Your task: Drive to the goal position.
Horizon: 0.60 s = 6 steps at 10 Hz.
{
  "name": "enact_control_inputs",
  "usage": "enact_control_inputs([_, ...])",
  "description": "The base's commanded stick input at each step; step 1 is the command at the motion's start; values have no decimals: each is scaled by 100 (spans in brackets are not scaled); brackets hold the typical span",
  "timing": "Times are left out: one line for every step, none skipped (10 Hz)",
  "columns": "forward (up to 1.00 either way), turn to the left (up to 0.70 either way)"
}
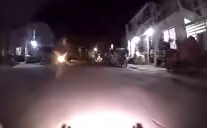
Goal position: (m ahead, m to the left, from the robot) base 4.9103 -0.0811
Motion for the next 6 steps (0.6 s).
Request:
enact_control_inputs([60, 0])
enact_control_inputs([60, 0])
enact_control_inputs([60, 0])
enact_control_inputs([60, 0])
enact_control_inputs([60, 0])
enact_control_inputs([60, 0])
